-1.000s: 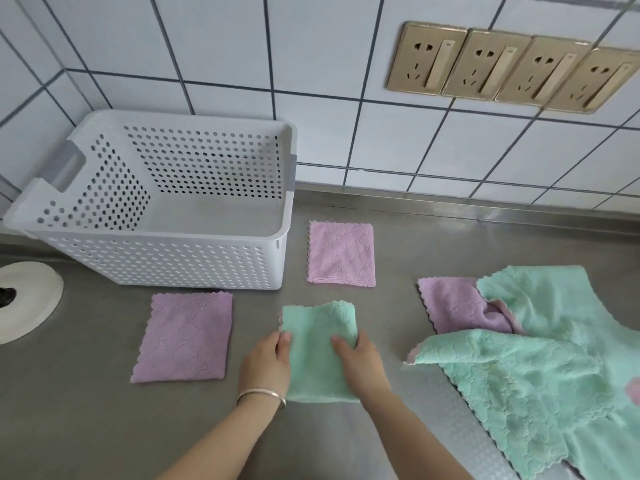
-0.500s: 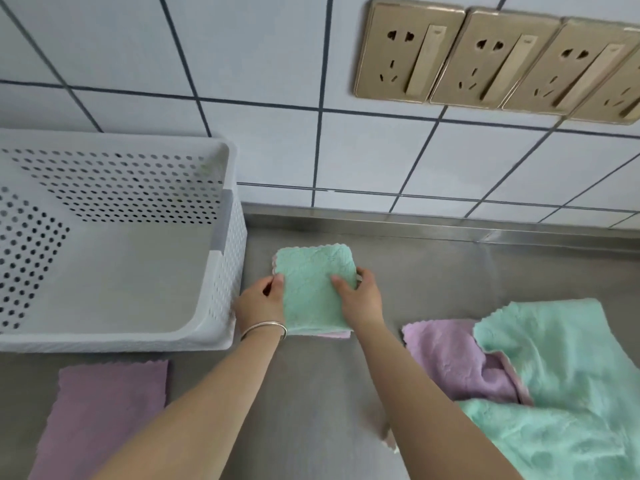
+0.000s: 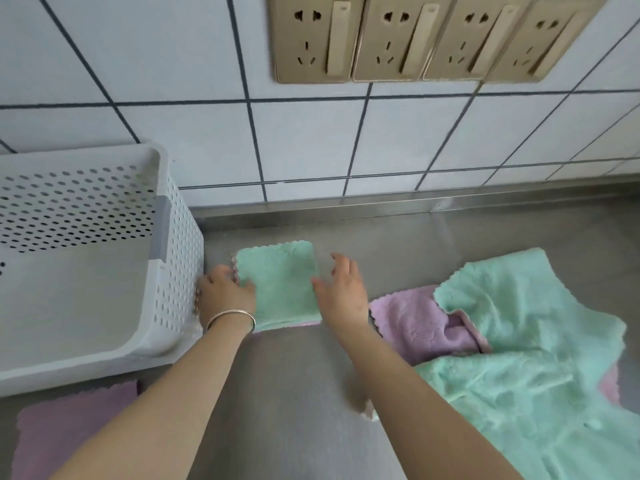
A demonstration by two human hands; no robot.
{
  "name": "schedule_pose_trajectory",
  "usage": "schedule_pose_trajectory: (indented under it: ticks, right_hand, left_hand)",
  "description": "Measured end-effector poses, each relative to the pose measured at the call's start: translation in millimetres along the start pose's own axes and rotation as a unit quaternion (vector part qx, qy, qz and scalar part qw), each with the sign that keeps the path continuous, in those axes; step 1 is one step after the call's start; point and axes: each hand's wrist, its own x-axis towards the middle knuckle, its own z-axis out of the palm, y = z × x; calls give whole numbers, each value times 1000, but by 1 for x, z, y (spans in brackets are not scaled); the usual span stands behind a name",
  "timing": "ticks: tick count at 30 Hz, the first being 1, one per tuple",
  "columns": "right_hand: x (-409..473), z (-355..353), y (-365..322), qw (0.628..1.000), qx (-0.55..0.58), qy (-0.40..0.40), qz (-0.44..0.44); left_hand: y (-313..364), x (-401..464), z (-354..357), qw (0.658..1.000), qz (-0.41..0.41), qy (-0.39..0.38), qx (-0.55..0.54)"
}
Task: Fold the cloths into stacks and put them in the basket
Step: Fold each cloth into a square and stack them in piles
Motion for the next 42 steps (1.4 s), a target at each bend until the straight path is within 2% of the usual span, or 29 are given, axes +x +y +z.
schedule_pose_trajectory:
  ticks: [2,4,6,8,10,11,12,14,16,18,22,24,27,29,32,34,35,37,38,40,42]
  right_hand:
    - [-31,-24,22,997,-2,51,-52]
    - [-69,-45,54,986,-21,125,-110]
    - [-104,-60,93,970,-49,183,-151]
    - [-137,-72,133,966,-82,198,-142]
    - [-159,-77,164,966,-110,203,-115]
    - [-168,-80,177,967,-126,201,-96]
    - [-174,-82,188,968,-140,193,-76]
    - [-183,-84,204,971,-164,170,-44]
    - [-186,-84,211,972,-186,145,-26]
    - [-186,-84,213,972,-202,118,-25]
    - [-179,-87,211,975,-202,91,-29]
    - [-176,-89,213,974,-210,81,-35]
    - [-172,-93,214,972,-223,64,-43]
    - [-173,-101,207,976,-211,49,-36]
    - [-170,-115,192,989,-122,69,-39]
    - [-167,-133,167,988,-40,114,-99]
    - [-163,-143,150,984,2,117,-137]
    - [-154,-170,114,974,77,67,-203]
    - [-152,-183,94,970,111,17,-216]
    - [-147,-205,57,950,196,-131,-203]
    - [-141,-211,32,908,269,-253,-199]
  left_hand:
    - [7,-23,-5,998,66,22,-1]
    - [12,-58,1,981,193,27,10]
    - [16,-99,16,939,343,2,18]
    - [20,-144,30,883,466,-54,25]
    - [21,-177,44,838,534,-102,47]
    - [20,-192,50,833,537,-115,61]
    - [18,-202,57,847,510,-130,75]
    - [19,-216,64,905,379,-173,85]
    - [19,-217,70,943,237,-216,86]
    - [21,-219,71,956,167,-236,58]
    - [30,-228,69,959,132,-244,-61]
    - [38,-235,66,961,145,-222,-80]
    - [45,-235,64,974,152,-170,-5]
    - [46,-232,61,980,138,-143,6]
    - [46,-233,50,979,161,-98,-73]
    - [48,-236,36,962,199,-115,-146]
    - [50,-238,26,946,244,-129,-171]
    - [58,-237,-2,901,355,-159,-192]
    - [64,-235,-20,875,408,-175,-192]
    - [75,-229,-60,828,491,-216,-161]
    - [81,-221,-101,807,539,-217,-104]
